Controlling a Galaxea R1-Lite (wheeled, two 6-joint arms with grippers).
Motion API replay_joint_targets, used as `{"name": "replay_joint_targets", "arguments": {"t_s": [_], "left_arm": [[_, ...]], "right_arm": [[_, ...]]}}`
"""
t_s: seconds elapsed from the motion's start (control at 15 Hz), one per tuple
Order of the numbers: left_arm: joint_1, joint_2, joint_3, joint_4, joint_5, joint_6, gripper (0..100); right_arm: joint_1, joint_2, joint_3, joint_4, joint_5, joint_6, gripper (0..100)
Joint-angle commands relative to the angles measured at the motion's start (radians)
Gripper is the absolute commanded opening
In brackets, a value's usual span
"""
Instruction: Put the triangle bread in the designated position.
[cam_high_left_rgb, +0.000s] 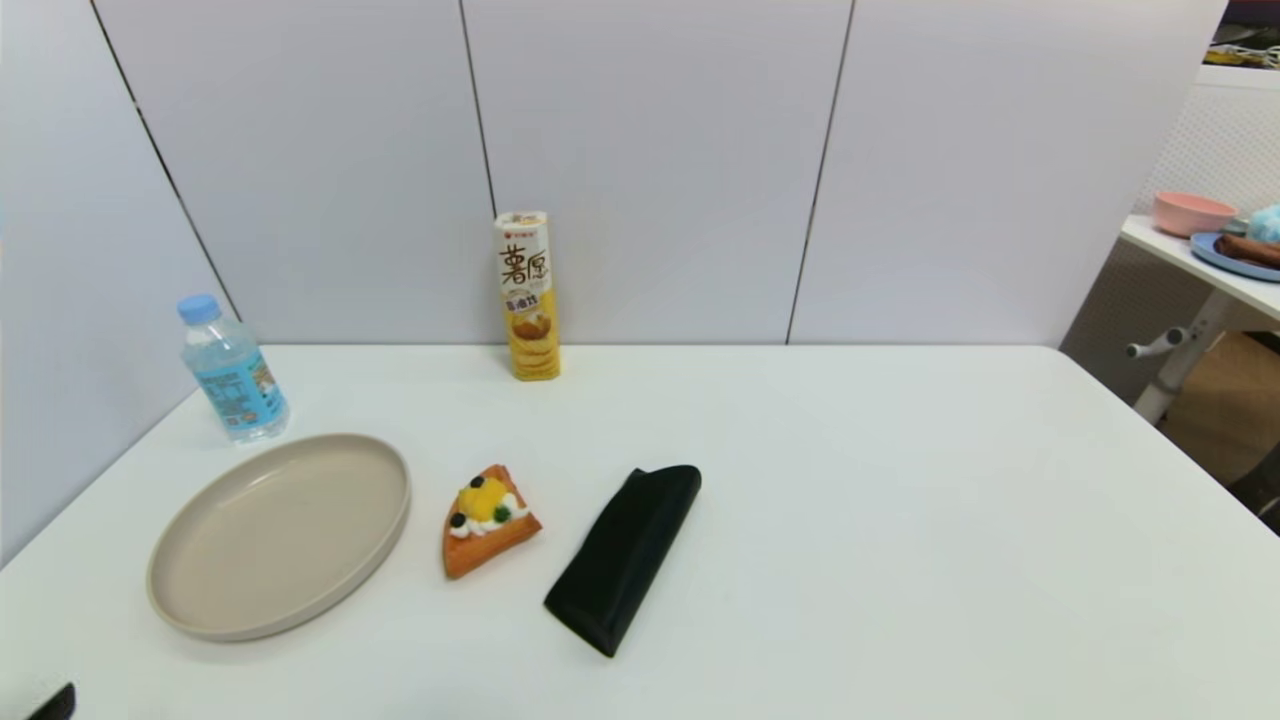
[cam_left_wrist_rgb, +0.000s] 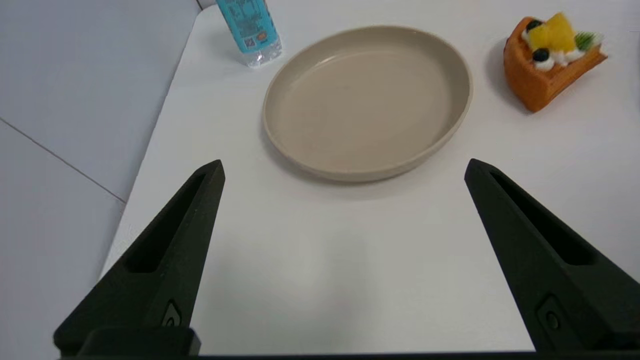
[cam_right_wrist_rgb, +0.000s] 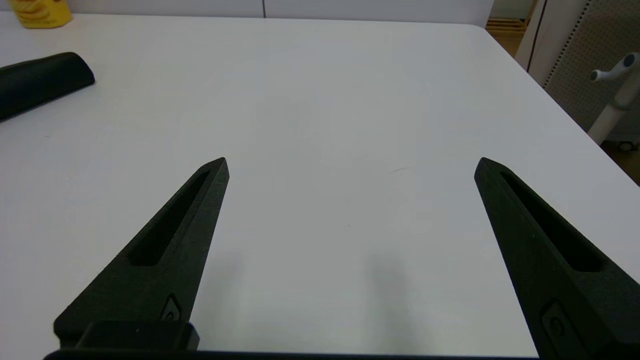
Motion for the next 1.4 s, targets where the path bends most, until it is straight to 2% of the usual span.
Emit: {"name": "replay_joint_targets", "arguments": {"t_s": [0.07, 0.2, 0.33, 0.6, 1.4], "left_arm": [[0.087, -0.263, 0.331, -0.225, -0.104, -0.007, 100], [0.087, -0.296, 0.331, -0.165, -0.179, -0.005, 100], [0.086, -0.388, 0.325, -0.147, -0.174, -0.016, 100], [0.086, -0.384, 0.331, -0.151, -0.165, -0.134, 100], [0.086, -0.384, 0.331, -0.153, -0.142, -0.148, 100]], "right_arm": [[0.0, 0.002, 0.002, 0.0, 0.0, 0.0, 100], [0.0, 0.0, 0.002, 0.0, 0.0, 0.0, 100], [0.0, 0.0, 0.002, 0.0, 0.0, 0.0, 100], [0.0, 0.0, 0.002, 0.0, 0.0, 0.0, 100], [0.0, 0.0, 0.002, 0.0, 0.0, 0.0, 100]]}}
